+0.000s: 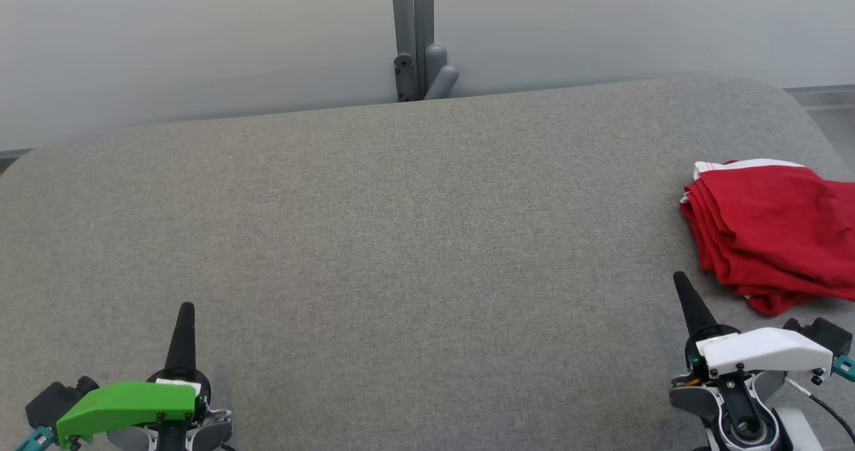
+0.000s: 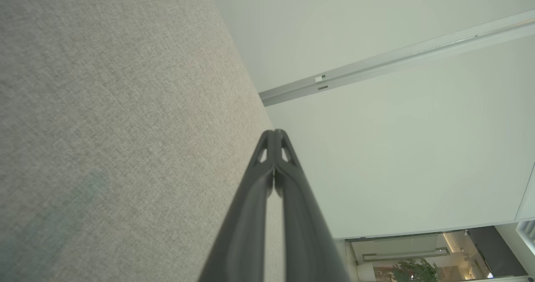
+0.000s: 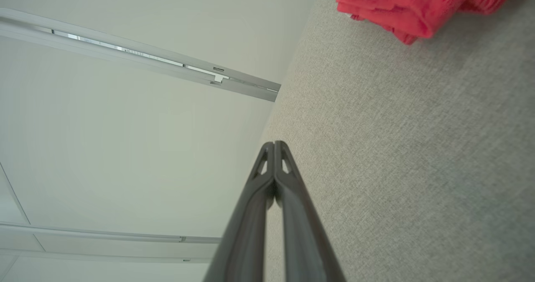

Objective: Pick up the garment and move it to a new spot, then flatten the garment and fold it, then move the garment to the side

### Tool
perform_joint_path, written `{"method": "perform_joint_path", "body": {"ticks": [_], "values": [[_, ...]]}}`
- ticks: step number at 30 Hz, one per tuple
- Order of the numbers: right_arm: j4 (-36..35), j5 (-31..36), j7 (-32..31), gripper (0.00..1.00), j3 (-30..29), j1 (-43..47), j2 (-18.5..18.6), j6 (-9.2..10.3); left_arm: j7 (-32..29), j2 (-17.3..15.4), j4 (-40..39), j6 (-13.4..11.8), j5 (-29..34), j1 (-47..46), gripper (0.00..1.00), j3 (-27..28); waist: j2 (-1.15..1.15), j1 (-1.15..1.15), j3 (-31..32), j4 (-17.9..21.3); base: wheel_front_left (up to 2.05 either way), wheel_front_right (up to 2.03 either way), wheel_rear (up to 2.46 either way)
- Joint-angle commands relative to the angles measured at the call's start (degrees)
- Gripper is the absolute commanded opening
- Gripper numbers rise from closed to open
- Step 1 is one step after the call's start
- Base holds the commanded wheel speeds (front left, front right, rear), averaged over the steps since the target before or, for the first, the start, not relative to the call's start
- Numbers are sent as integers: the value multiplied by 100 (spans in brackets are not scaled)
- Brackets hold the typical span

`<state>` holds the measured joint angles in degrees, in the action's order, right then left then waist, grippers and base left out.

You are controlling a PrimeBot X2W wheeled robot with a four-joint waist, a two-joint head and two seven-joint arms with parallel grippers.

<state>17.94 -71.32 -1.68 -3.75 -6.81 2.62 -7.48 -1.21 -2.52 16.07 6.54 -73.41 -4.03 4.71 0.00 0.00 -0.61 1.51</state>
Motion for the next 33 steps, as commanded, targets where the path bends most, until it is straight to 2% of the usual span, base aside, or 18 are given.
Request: {"method": "perform_joint_path", "body": {"ticks": [1, 33], "values": [[-82, -158, -40, 0, -36, -19, 30, -3, -32, -41, -65, 36, -158, -111, 0, 28, 0, 0, 1, -5, 0, 0, 0], [-296, -1682, -438, 0, -250, 4, 36, -2, -414, -50, -176, 97, -1541, -248, 0, 155, 0, 0, 33, -113, 0, 0, 0]]}}
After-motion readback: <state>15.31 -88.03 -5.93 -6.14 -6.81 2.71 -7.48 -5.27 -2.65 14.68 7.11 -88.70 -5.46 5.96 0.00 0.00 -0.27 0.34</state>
